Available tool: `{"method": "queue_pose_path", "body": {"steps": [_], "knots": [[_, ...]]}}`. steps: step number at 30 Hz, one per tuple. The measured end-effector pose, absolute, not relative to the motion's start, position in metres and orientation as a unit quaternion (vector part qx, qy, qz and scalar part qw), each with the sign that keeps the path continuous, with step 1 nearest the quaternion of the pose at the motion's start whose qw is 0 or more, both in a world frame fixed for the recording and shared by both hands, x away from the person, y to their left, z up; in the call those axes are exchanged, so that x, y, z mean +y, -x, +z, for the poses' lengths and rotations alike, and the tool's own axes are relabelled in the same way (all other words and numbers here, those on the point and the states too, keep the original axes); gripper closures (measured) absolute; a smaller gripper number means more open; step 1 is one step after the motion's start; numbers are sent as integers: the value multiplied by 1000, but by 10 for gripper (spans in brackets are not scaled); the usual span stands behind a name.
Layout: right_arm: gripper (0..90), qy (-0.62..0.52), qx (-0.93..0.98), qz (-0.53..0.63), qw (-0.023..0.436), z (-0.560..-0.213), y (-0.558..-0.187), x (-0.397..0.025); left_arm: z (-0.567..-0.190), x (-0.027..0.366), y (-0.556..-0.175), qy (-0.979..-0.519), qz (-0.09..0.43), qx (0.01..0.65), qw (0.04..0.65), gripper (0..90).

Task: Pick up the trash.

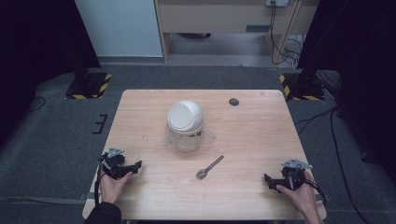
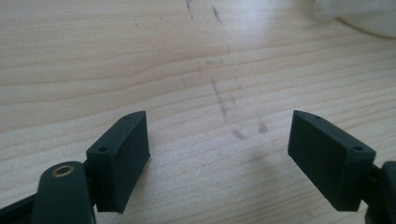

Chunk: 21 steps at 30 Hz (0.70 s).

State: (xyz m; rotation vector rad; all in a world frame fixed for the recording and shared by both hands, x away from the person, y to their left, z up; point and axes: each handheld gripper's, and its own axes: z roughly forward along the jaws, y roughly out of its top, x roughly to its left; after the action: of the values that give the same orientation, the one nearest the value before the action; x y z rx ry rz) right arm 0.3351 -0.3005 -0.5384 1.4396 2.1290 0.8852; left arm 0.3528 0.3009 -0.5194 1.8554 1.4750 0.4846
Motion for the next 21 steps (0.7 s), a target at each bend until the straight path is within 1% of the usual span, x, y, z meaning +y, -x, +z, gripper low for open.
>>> {"method": "queue_pose_path", "body": {"steps": [8, 13, 21], "knots": [[7, -518, 766, 318, 210, -538, -335, -300, -490, 288, -347, -706, 203, 536, 416, 220], [7, -519, 765, 319, 210, -538, -335, -300, -468, 279, -342, -697, 221, 504, 460, 222], [7, -519, 765, 318, 211, -538, -335, -300, -443, 266, -341, -687, 237, 470, 501, 218]]}}
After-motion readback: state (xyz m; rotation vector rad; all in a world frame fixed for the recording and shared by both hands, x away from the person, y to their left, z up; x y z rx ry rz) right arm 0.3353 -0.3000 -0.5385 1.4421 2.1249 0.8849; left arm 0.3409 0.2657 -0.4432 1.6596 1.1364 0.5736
